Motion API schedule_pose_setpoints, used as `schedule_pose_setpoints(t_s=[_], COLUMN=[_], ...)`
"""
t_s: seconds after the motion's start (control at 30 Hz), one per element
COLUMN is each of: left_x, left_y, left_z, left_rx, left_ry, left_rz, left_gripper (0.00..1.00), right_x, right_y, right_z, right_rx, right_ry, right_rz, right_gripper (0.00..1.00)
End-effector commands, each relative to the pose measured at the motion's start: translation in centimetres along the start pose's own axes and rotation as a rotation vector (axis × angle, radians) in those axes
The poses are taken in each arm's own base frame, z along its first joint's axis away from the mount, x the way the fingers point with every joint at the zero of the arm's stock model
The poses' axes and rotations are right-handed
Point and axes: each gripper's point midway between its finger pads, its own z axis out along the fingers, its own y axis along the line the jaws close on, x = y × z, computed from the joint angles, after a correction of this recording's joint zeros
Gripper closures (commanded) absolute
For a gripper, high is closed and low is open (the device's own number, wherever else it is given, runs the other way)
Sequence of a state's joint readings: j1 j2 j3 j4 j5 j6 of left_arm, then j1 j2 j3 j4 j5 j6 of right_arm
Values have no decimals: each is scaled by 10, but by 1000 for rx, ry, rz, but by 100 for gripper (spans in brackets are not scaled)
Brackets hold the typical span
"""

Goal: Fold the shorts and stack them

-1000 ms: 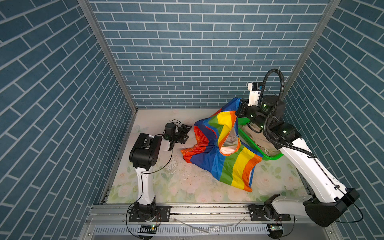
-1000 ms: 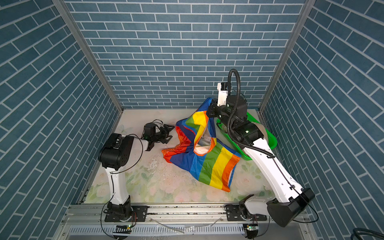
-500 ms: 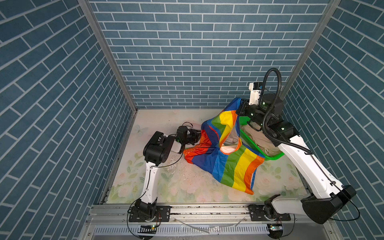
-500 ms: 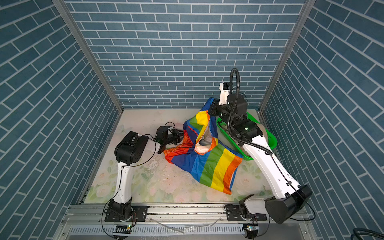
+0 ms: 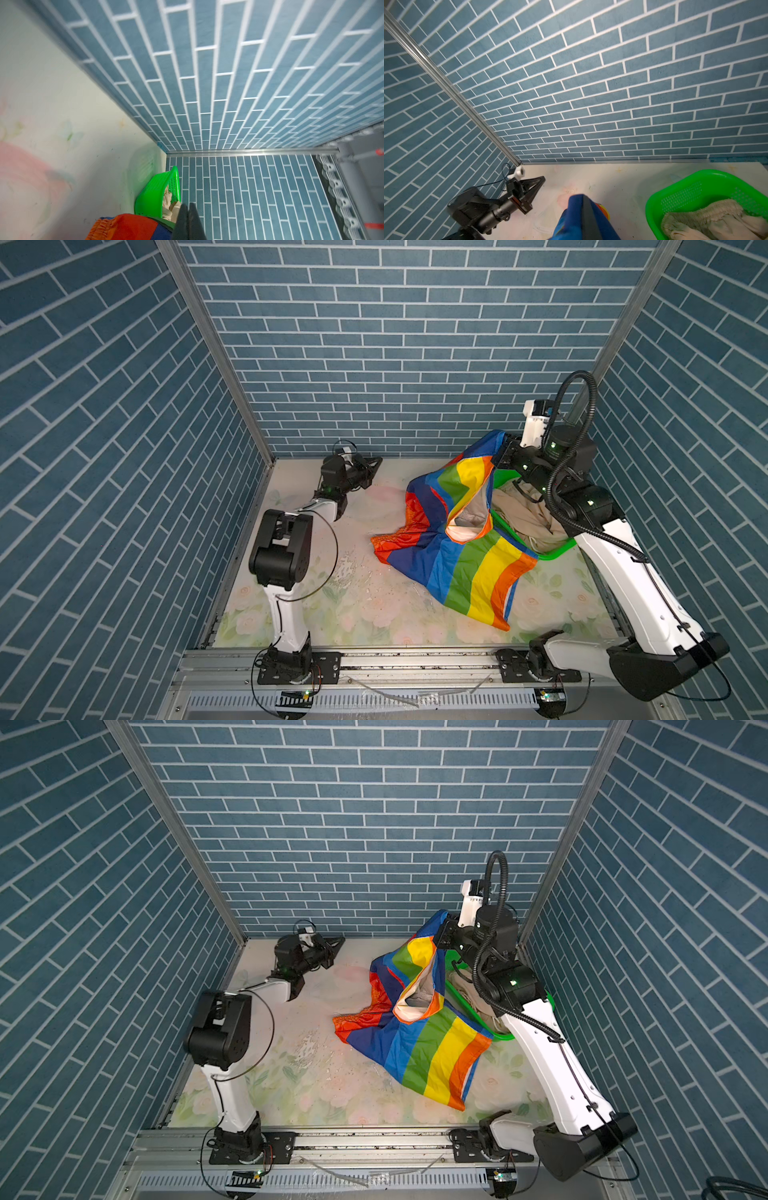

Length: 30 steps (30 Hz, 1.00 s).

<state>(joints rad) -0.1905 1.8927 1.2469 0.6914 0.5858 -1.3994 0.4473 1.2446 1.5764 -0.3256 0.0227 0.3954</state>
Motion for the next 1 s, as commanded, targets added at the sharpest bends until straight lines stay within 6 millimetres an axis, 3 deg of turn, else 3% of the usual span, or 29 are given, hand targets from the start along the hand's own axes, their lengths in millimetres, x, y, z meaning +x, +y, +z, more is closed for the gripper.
schedule_pose_setpoints(t_s=[0.0,0.07,0.1,0.27,0.37,0.7,0.8,0.97], left_x=[35,54,64,102,109,105,112,149], left_y=[-15,-15,-15,-11,-12,-67,-66,-49], left_z=[-9,-13,-16,-26,-24,-8,-4,-12], left_rx=[-73,-111,-127,-157,-135,77,123,163], left_ry=[90,125,145,220,233,222,250,333], left_rz=[160,213,263,356,318,266,191,64], left_gripper=[71,45,40,22,15,5,5,10], right_x=[-56,-66,-72,-93,-98,-81,-79,-73], right_y=[26,54,69,145,171,174,173,171], right_z=[-35,-42,-46,-69,-77,-53,-50,-43], right_rx=[-102,-247,-324,-758,-954,-1013,-1010,-1000], right_ry=[-154,-166,-165,-111,-66,35,41,53], right_rz=[-25,-44,-50,-65,-39,35,40,44], right_gripper=[100,100,100,100,100,100,100,100])
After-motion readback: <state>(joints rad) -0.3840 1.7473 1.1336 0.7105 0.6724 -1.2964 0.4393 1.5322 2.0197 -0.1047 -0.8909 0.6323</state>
